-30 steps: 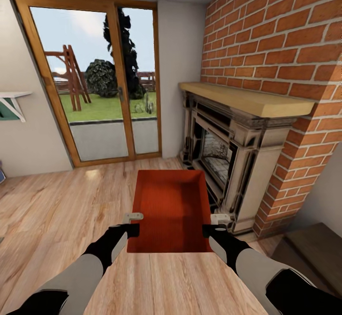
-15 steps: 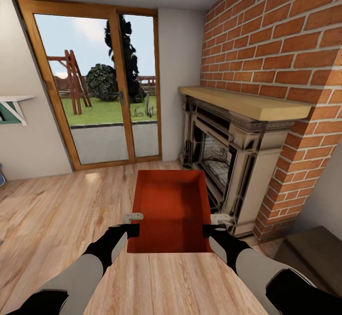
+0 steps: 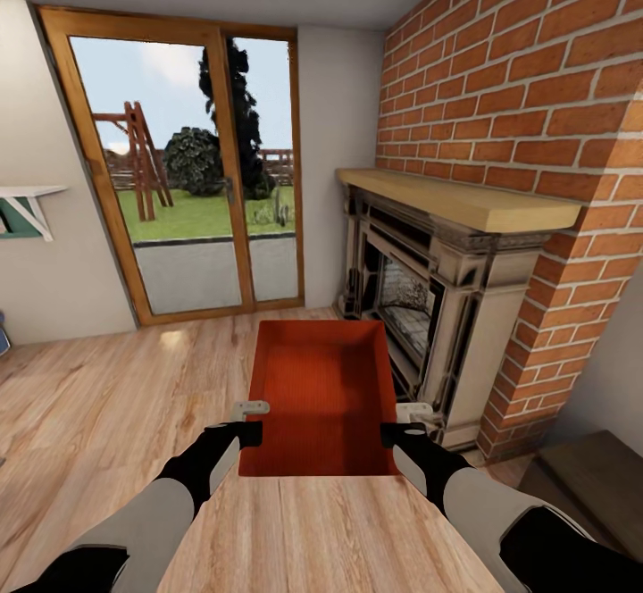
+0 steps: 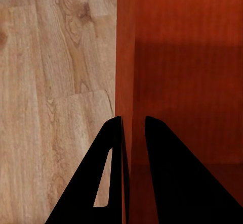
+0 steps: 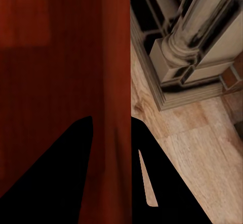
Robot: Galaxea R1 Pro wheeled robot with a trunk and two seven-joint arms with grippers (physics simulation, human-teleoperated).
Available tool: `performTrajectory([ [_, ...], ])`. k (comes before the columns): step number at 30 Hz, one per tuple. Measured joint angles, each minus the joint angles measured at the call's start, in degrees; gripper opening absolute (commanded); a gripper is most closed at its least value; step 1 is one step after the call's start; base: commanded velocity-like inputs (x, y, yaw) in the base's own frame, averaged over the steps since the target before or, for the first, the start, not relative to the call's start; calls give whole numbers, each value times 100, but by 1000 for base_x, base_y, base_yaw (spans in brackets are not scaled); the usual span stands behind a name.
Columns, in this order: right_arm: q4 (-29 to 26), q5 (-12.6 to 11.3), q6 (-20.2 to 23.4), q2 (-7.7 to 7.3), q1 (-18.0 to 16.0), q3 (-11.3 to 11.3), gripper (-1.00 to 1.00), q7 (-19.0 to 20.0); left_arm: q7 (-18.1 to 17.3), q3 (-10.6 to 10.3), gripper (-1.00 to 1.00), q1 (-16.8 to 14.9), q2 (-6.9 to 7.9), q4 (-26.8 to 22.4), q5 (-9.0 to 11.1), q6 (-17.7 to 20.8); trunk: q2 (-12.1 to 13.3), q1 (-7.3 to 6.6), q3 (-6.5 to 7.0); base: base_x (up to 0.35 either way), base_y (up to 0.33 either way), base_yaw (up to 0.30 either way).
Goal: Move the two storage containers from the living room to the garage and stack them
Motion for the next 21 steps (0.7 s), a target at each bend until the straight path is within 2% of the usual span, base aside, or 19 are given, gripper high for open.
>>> performTrajectory([
  [21, -13, 1, 14, 0, 0, 5, -100, -9, -1, -4, -100, 0, 4, 0, 11, 0, 0, 0, 1, 0, 0, 0],
])
